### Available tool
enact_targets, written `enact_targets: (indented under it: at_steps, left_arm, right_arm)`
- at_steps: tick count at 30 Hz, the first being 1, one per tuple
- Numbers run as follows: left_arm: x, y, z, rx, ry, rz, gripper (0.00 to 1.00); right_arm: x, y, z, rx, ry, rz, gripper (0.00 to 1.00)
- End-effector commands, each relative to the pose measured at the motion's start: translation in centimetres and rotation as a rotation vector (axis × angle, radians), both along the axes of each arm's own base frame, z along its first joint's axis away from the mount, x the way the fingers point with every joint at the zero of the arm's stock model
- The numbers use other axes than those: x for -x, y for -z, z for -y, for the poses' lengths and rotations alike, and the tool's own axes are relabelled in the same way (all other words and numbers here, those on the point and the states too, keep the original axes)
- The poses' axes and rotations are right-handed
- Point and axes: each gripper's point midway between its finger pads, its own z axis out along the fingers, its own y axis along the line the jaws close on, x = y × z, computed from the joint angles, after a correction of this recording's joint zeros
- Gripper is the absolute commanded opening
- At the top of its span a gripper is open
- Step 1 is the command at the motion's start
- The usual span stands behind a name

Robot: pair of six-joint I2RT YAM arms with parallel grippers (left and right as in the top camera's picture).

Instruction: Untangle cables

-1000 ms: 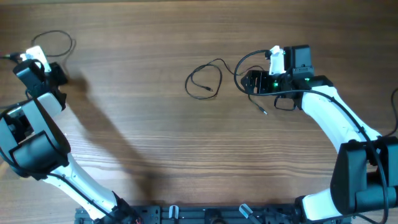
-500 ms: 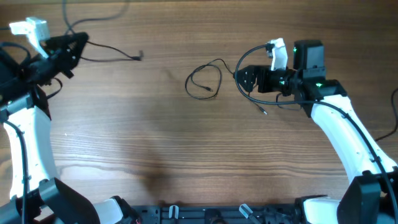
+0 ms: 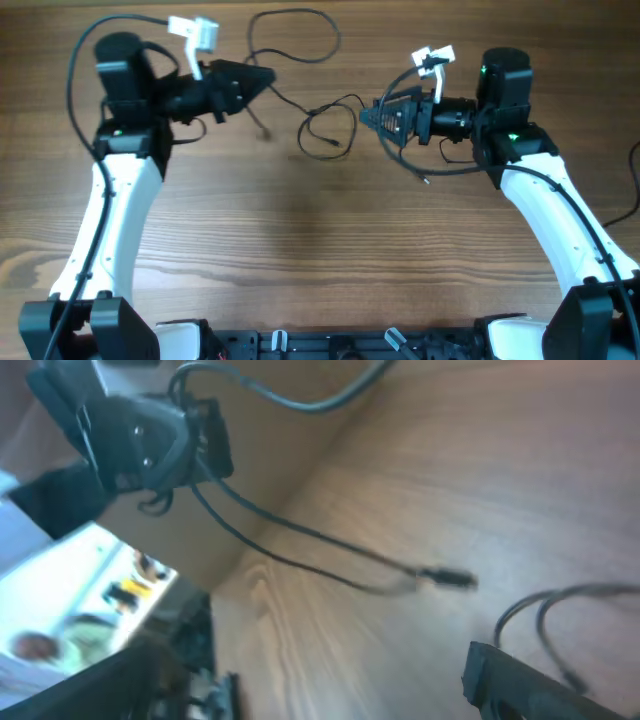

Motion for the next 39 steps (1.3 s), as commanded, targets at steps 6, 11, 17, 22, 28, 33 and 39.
enact_targets:
  at_steps: [6, 11, 17, 22, 28, 33, 39]
  left_arm:
    - [0.9, 2.3, 0.0, -0.111, 0.016, 0.08, 0.04]
    - [2.5, 3.3, 1.4, -0.105, 0.076, -0.001, 0.04]
    - [6.4, 1.7, 4.6, 0.001, 0.293, -0.01, 0.04]
    - [7.7, 0.1, 4.7, 0.069, 0.389, 0.042, 0.04]
    - [7.4, -0.1, 4.7, 0.063, 0.382, 0.069, 0.04]
    - [4.1, 1.9, 4.3, -0.022, 0.169, -0.098, 0.04]
    - [2.4, 0.4, 4.2, 0.076, 0.072, -0.329, 0.04]
  right_arm:
    - [0.7, -3.7, -0.6, 0.009, -0.116, 0.429, 0.96]
    - [-0.3, -4.1, -0.7, 0.042, -0.07, 0.506, 0.98]
    - [-2.1, -3.3, -1.1, 0.152, 0.02, 0.594, 0.99]
    - [-0.3, -2.3, -2.9, 0.143, -0.06, 0.551, 0.99]
    - [4.1, -0.5, -6.6, 0.133, -0.238, 0.494, 0.97]
    - [7.1, -1.3, -7.4, 0.026, -0.374, 0.456, 0.96]
    - [7.3, -0.4, -8.6, 0.078, -0.359, 0.449, 0.96]
